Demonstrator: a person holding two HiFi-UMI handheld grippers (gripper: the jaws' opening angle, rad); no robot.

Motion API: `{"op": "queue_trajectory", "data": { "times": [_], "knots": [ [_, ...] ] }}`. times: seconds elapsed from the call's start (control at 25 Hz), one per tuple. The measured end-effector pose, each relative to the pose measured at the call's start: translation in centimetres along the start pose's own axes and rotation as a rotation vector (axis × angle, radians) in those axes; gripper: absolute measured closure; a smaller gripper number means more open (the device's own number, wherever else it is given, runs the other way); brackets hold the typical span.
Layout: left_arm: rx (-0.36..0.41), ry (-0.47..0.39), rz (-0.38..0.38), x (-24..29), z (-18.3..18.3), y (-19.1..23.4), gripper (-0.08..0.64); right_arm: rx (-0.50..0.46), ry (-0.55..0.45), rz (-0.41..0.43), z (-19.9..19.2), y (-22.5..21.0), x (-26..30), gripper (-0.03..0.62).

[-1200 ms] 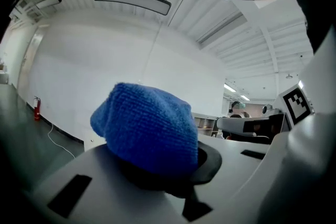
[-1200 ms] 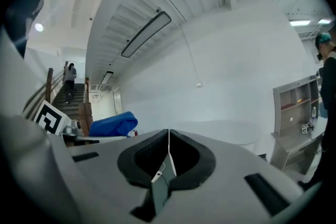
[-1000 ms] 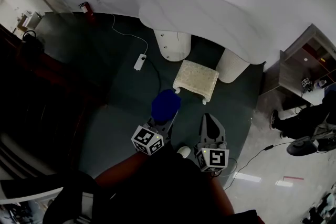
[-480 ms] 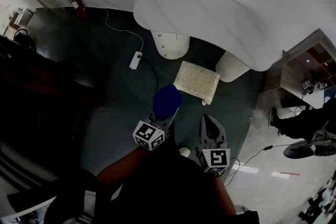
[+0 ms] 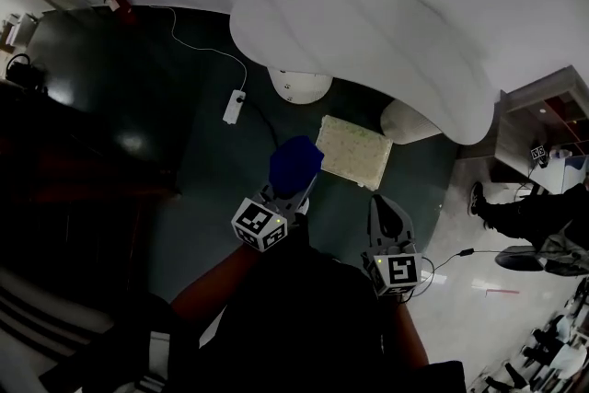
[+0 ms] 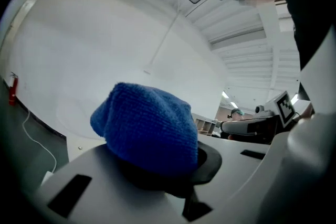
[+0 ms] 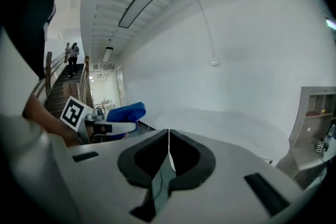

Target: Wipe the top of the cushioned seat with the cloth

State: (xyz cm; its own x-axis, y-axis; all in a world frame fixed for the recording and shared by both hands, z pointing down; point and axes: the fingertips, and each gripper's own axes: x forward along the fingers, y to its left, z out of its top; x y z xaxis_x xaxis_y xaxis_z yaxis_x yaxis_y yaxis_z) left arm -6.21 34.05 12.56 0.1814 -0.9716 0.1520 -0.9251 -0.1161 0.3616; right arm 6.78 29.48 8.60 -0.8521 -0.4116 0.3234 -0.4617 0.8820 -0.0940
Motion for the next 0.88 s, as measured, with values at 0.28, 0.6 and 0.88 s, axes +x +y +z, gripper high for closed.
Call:
{"op": "queue_trajectory", "data": {
  "times": [0.28, 0.6, 0.88],
  "knots": [
    [0.006, 0.118, 0.004, 2.8, -1.2, 4.5, 0.52, 0.013, 0.034, -0.068, 1.4, -2.4, 4.5, 0.555],
    [-0.102, 0.211, 0.096, 6.7, -4.4, 8.2, 0.52, 0.023, 0.026, -0.041, 0.6, -5.8, 9.6, 0.555],
    [-0.186, 0.295, 0.143, 13.2, -7.3, 9.4, 0.52, 0.172, -0.012, -0.052, -0.9, -13.4, 13.1, 0.555]
  ]
}}
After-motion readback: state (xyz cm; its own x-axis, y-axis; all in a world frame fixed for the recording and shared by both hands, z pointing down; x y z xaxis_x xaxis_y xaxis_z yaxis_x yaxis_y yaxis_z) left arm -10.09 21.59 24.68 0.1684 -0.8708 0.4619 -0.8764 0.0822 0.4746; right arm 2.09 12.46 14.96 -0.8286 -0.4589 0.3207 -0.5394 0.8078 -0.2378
